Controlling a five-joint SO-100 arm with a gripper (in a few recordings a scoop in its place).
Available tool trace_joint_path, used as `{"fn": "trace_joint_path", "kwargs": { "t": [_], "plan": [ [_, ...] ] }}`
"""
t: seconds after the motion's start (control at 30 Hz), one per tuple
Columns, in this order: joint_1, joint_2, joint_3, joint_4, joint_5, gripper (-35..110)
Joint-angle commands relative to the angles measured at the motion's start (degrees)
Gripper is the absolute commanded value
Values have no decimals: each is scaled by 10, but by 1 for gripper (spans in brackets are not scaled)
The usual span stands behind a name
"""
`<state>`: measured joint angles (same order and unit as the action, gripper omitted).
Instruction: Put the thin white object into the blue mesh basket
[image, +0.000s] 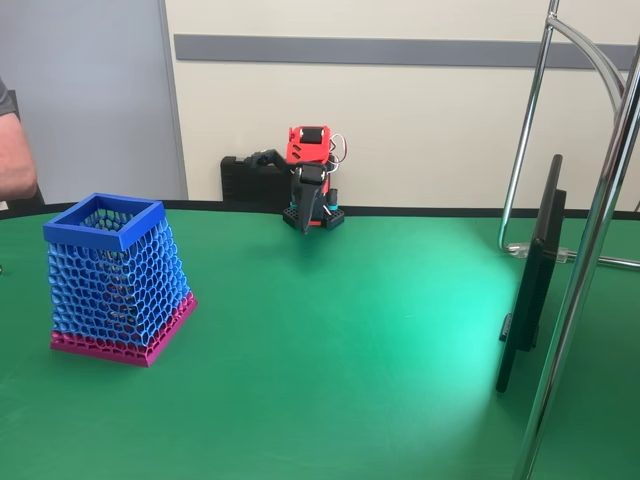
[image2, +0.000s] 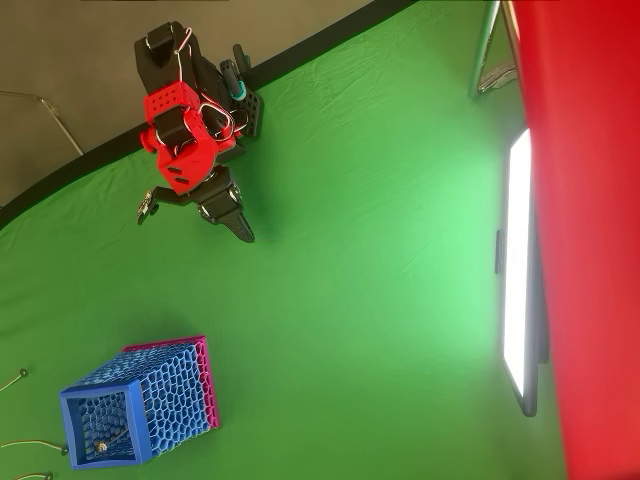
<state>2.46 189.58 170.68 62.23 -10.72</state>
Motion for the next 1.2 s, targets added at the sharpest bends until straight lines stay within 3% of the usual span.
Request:
{"fn": "trace_joint_path", "kwargs": {
  "t": [0.0,0.4,0.6,1.17],
  "plan": [
    [-4,9,10,13,18,0],
    [2,9,20,2,60,0],
    [18,10,59,-122,65,1],
    [13,10,60,-128,88,1]
  ]
}}
